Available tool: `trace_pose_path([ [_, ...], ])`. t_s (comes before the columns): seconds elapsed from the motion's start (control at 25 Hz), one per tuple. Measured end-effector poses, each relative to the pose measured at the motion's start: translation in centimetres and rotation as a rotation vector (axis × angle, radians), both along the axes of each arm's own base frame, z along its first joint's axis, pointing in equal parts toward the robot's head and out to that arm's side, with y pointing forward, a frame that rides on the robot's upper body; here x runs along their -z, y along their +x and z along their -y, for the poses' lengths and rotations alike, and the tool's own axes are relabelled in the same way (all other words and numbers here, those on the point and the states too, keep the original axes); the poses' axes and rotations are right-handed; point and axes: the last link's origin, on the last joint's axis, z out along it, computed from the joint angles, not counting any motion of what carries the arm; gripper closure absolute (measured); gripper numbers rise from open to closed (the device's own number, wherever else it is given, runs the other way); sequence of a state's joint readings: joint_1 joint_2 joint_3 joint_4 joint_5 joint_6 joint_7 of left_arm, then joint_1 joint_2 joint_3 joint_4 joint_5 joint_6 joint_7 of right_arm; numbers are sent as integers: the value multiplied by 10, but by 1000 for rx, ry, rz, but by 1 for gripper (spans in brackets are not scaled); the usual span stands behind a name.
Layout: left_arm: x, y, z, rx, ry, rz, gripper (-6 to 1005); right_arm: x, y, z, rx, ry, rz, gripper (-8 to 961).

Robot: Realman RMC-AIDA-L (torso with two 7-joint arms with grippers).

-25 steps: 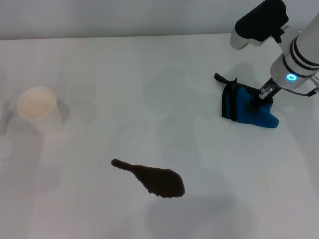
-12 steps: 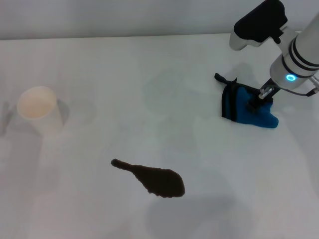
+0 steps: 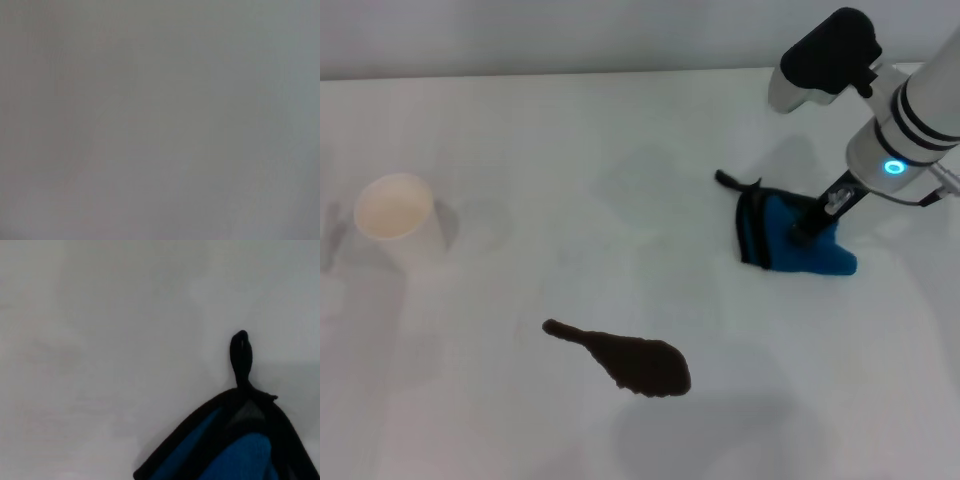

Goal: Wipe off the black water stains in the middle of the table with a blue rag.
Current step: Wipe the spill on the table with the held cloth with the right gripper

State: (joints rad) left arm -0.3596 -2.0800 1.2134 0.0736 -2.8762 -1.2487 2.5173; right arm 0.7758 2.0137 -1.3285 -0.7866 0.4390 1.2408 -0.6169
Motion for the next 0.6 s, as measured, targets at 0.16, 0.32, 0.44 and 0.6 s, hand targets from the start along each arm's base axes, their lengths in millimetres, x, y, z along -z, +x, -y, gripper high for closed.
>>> trace_pose_path([
  [0.16,0,0,0,1,0,0,123,8,-8,8,-20,-76,-65,865],
  [0.32,-1,0,0,-1,3,1,123,16,-17,17,-39,-149,-147,865],
  [0.44,-1,0,0,-2,4,2,123,21,-23,24,-50,-194,-217,865],
  [0.6,-1,0,-1,0,3,1,123,30,-28,35,-66,-267,-270,866],
])
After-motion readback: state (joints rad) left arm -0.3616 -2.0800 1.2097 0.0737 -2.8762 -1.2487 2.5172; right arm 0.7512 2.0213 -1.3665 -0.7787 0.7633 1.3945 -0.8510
